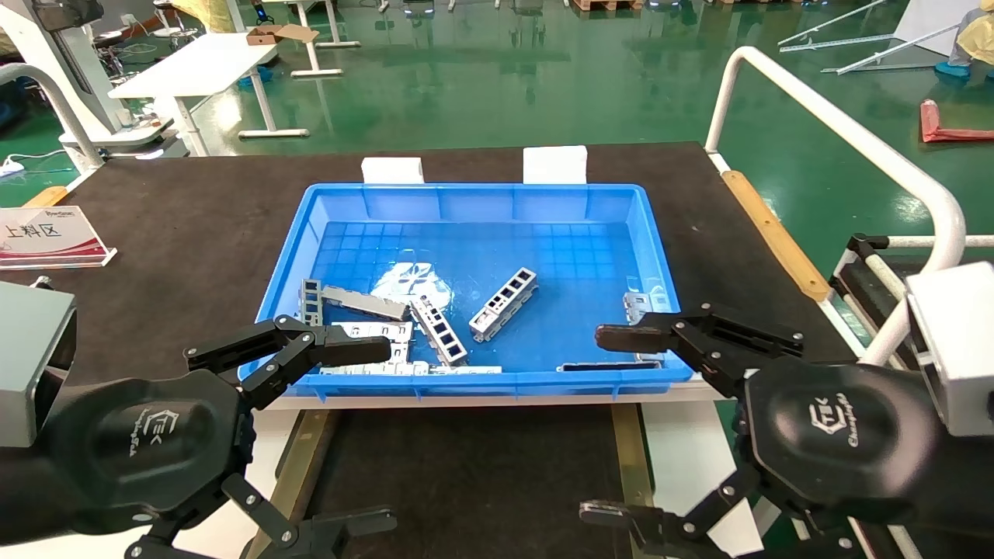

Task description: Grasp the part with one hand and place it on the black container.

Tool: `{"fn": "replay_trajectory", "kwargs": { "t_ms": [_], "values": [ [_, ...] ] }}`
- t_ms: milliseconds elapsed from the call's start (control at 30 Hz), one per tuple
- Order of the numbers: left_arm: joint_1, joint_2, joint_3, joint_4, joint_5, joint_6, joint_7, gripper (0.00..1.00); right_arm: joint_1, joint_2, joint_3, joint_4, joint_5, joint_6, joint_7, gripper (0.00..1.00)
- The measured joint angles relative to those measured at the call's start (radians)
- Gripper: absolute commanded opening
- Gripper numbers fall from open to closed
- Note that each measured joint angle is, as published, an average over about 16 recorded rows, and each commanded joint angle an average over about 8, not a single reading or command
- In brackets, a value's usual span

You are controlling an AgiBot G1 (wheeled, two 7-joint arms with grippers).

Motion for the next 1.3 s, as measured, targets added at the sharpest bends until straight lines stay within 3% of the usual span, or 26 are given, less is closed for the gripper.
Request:
{"fn": "replay_trajectory", "kwargs": {
  "t_ms": [1300],
  "values": [
    [0.0,0.0,0.0,0.0,0.0,0.0,0.0,1.0,0.0,0.0,0.0,0.0,0.0,0.0,0.0,1.0]
  ]
}}
